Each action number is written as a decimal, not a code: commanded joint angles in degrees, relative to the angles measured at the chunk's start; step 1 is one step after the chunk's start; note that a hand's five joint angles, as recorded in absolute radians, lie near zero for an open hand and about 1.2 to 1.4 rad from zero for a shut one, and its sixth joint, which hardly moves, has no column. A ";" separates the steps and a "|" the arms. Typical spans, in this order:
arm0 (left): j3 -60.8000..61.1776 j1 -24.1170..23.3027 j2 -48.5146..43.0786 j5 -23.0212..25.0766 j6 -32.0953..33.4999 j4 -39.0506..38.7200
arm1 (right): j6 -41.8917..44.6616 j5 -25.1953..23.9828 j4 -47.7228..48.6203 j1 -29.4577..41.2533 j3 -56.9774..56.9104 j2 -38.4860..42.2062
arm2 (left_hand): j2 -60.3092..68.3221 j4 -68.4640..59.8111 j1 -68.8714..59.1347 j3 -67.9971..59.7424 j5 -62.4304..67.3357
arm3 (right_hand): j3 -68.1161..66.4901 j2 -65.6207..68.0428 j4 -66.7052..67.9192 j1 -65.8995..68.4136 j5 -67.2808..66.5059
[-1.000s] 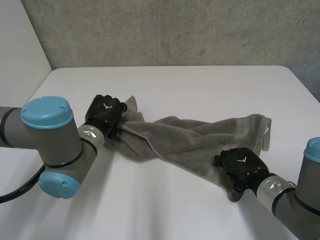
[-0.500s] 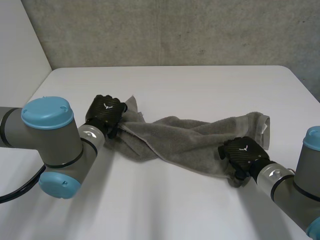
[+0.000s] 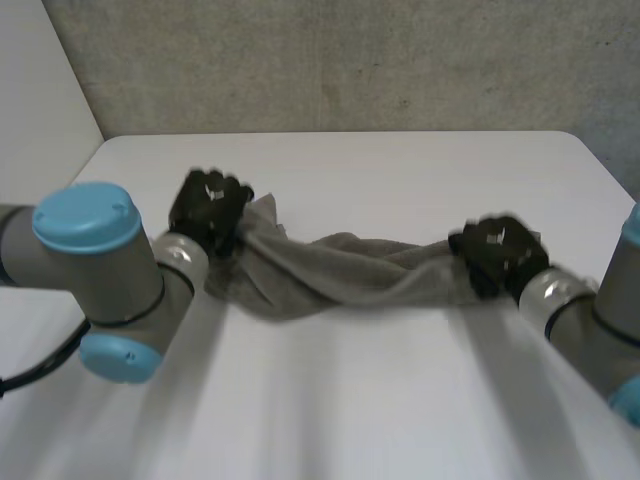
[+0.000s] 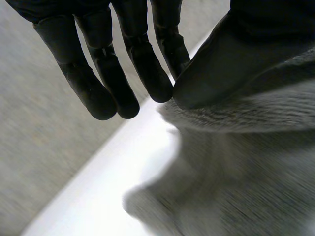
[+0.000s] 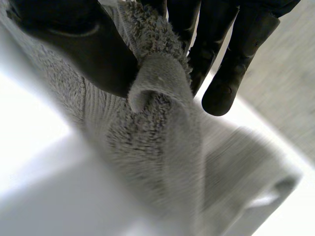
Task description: Fold the towel.
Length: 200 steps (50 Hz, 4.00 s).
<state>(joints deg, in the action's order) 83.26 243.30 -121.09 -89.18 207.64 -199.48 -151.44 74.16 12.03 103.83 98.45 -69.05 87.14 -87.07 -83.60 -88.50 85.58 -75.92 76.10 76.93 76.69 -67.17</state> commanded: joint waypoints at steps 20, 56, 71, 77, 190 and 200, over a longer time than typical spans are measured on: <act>-9.08 3.23 8.41 -2.23 -5.40 -18.84 | -2.01 -1.37 19.11 0.67 -24.82 2.17 | -7.14 7.07 3.60 8.50 -15.58 | -4.08 3.90 3.07 3.31 -2.83; 29.78 -8.99 19.14 -1.79 6.11 0.06 | 6.06 -3.94 -3.60 -1.17 0.69 -4.60 | -60.66 60.59 57.12 62.02 -69.10 | -4.08 3.90 3.07 3.31 -2.83; 15.97 1.73 16.59 13.24 6.03 0.94 | 6.06 -4.20 -2.28 -1.09 1.92 -3.28 | -72.72 72.65 69.18 74.08 -81.16 | -4.08 3.90 3.07 3.31 -2.83; 7.54 1.73 8.33 15.79 5.50 7.44 | 6.15 -4.29 -2.28 -0.65 2.01 -2.06 | -70.70 70.64 67.17 72.06 -79.14 | -4.08 3.90 3.07 3.31 -2.83; 21.95 2.26 11.84 3.75 5.41 -6.80 | 6.68 -4.47 -2.19 -0.56 1.84 0.67 | -68.18 68.11 64.64 69.54 -76.62 | -4.08 3.90 3.07 3.31 -2.83; 12.47 1.21 0.87 3.75 4.18 -1.44 | 6.68 -4.47 -2.28 -0.65 1.84 0.76 | -68.51 68.45 64.98 69.88 -76.95 | -4.08 3.90 3.07 3.31 -2.83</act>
<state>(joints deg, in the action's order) 101.34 244.91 -113.77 -85.00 212.73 -204.49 -144.76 69.69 9.77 103.20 100.29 -68.31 21.82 -22.25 -21.95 -21.47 20.71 -77.35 76.33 76.95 76.76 -67.17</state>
